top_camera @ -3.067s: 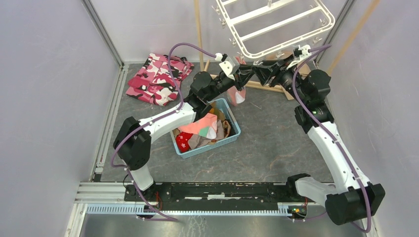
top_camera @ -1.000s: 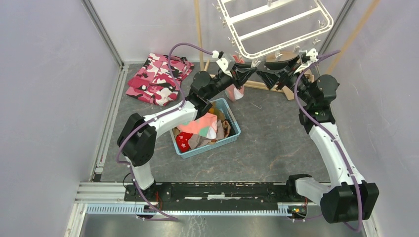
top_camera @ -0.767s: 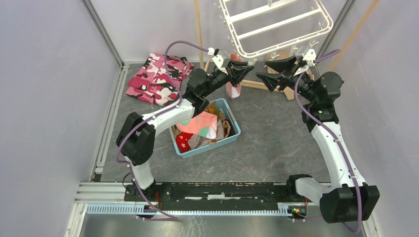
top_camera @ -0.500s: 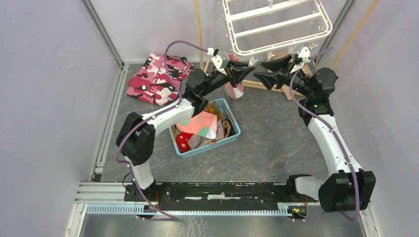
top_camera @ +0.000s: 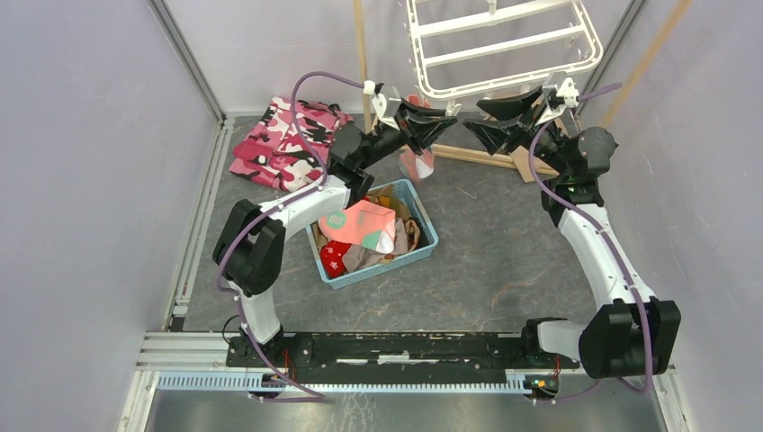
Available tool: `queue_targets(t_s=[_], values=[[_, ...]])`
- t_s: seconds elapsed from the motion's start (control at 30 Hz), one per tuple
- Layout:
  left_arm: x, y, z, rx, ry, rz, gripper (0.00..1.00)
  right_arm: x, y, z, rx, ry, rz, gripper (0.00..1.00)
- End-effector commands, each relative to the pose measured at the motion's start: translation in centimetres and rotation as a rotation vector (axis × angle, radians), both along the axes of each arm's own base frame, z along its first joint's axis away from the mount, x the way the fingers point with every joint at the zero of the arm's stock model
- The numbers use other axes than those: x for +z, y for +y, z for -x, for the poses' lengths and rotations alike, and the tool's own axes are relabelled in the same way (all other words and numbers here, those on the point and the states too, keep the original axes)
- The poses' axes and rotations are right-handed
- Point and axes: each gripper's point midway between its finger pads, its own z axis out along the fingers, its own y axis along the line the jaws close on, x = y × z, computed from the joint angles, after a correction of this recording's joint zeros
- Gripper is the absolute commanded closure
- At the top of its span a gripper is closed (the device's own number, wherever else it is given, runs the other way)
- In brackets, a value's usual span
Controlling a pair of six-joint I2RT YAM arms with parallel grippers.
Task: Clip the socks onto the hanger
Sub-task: Open the clamp at the hanger.
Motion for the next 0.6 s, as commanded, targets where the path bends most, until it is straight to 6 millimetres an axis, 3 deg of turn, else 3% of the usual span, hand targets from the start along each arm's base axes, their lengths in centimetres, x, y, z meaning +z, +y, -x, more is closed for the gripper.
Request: queue_targets(t_s=[0.0, 0.57], values=[[2.6, 1.0, 0.4, -0.050, -0.012, 0.090, 0.98, 1.8, 0.1, 0.3, 0.038, -0.035, -0.087, 0.38], [2.6, 2.3, 1.1, -0.167, -0.016, 0.088, 0.98, 1.8, 2.7, 0.2, 0.105, -0.033, -0.147, 0.34]])
